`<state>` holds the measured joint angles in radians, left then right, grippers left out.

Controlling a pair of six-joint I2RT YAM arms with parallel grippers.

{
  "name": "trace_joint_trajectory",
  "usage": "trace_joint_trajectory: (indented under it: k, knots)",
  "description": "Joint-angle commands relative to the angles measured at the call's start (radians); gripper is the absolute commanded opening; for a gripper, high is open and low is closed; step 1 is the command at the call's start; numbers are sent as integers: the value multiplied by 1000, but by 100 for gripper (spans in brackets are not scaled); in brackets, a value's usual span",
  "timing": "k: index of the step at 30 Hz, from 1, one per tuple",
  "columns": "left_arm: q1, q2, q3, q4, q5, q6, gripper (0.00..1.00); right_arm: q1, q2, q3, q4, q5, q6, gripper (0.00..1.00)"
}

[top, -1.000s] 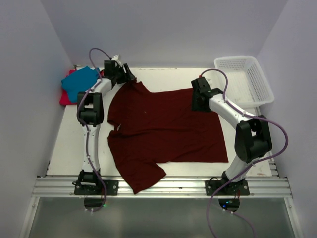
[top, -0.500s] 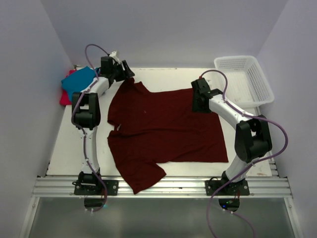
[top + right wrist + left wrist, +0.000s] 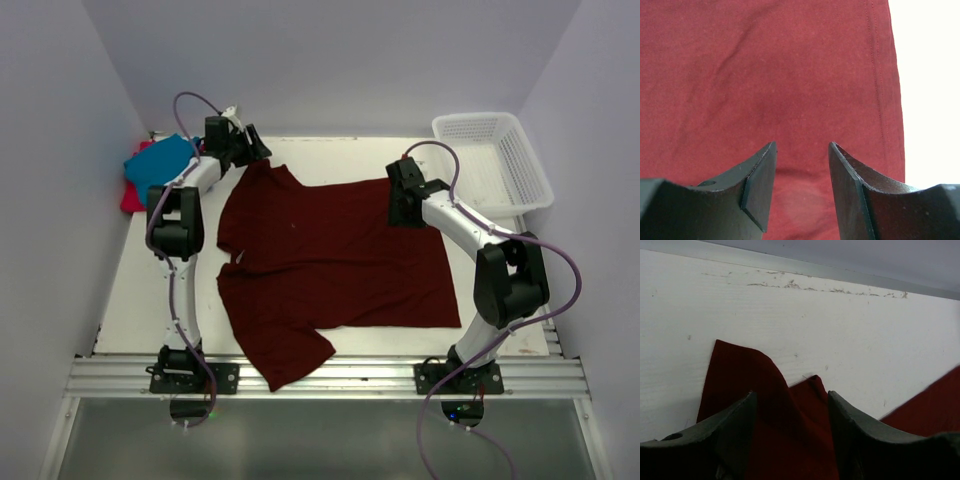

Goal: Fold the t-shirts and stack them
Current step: Grap the side of the flattened tshirt furthest away from the robot with both arms

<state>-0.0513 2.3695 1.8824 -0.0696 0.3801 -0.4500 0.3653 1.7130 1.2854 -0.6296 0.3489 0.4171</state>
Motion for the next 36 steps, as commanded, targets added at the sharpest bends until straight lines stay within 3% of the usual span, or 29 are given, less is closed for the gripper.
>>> trace_joint_trajectory:
  k: [1,7,20,36]
  knots:
    - [13,28,35,10,-45,11,62,-5,-55,5,-2,9,-20,49]
    - [19,77,110,-25,-162,40,63,-5,-39,3,1,6,-23,49]
    - [2,221,320,-101,-204,65,66,-3,-6,17,5,2,-21,49]
    - [-64,292,363,-240,-325,157,62,-3,-7,5,14,2,-21,47]
